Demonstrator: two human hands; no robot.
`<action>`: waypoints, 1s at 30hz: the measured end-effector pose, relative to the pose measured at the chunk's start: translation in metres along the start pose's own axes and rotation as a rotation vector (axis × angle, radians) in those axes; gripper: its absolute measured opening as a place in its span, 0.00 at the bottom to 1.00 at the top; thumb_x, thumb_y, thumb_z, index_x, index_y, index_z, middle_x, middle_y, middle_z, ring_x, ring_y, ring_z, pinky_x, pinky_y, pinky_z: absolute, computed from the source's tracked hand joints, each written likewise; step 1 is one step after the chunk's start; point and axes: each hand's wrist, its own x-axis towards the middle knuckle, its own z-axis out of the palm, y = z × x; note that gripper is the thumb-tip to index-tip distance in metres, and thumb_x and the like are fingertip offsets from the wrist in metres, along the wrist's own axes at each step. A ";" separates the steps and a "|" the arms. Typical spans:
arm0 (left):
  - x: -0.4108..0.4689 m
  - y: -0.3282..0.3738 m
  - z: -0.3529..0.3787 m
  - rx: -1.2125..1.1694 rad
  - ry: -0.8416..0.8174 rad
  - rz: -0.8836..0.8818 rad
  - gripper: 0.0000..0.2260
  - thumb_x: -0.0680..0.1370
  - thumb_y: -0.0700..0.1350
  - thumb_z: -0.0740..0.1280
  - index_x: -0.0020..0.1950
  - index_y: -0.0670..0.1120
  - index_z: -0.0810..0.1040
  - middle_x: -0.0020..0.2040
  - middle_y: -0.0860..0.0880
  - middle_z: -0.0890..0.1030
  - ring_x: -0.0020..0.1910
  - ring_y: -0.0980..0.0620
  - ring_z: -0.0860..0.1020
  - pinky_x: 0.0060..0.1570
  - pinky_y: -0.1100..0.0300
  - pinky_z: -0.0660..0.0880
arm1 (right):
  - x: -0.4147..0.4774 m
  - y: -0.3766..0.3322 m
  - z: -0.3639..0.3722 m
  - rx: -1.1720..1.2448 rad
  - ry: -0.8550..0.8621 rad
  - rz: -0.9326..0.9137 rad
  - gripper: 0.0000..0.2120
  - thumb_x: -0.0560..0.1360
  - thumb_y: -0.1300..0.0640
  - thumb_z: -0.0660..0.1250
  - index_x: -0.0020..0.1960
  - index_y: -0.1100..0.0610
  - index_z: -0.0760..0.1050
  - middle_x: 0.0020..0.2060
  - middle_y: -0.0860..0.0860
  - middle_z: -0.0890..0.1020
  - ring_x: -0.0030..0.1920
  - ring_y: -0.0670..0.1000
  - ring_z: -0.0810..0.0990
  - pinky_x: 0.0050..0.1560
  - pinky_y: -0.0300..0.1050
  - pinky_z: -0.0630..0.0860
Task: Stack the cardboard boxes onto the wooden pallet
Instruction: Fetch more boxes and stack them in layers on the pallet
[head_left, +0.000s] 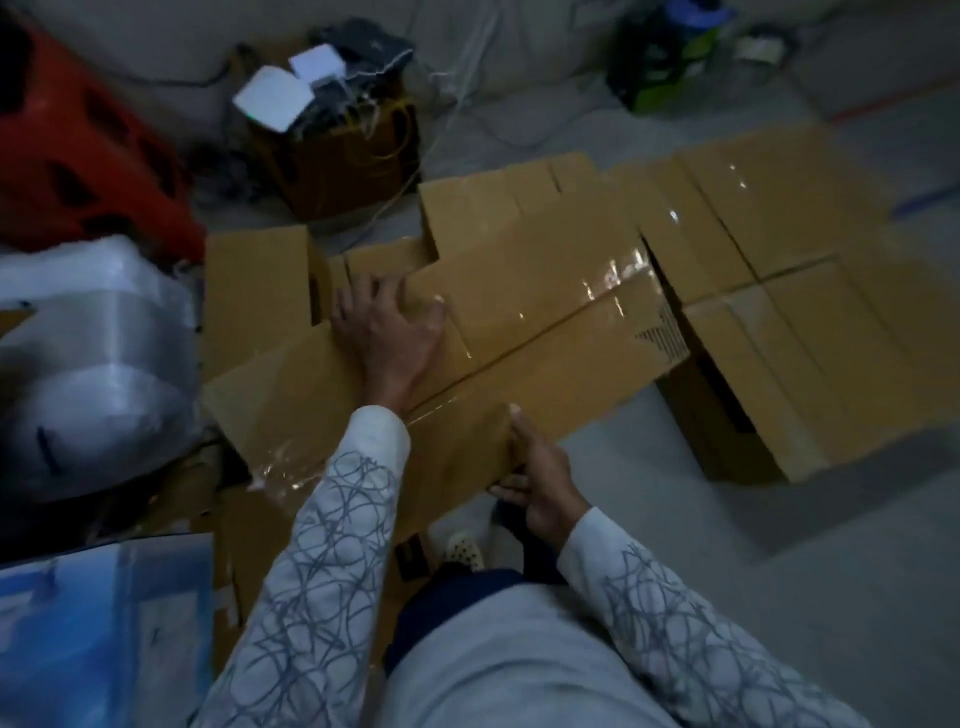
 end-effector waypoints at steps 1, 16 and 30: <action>-0.018 0.016 0.005 0.033 -0.037 0.072 0.25 0.72 0.60 0.68 0.64 0.49 0.80 0.64 0.43 0.75 0.67 0.39 0.69 0.72 0.45 0.60 | -0.010 0.013 -0.014 0.066 -0.002 0.050 0.33 0.75 0.28 0.66 0.69 0.50 0.72 0.58 0.54 0.82 0.57 0.60 0.82 0.48 0.52 0.84; -0.301 0.231 0.198 0.304 -0.431 0.933 0.31 0.73 0.59 0.62 0.70 0.43 0.75 0.69 0.42 0.76 0.76 0.42 0.64 0.79 0.47 0.47 | -0.093 0.101 -0.305 0.808 0.129 0.251 0.22 0.83 0.45 0.58 0.68 0.60 0.72 0.57 0.63 0.79 0.52 0.66 0.78 0.54 0.69 0.78; -0.540 0.447 0.369 0.258 -0.628 1.198 0.36 0.72 0.62 0.60 0.75 0.43 0.69 0.72 0.42 0.72 0.76 0.40 0.62 0.79 0.43 0.47 | -0.099 0.121 -0.610 1.175 0.402 0.162 0.28 0.78 0.35 0.64 0.67 0.55 0.71 0.58 0.61 0.79 0.53 0.67 0.82 0.47 0.66 0.84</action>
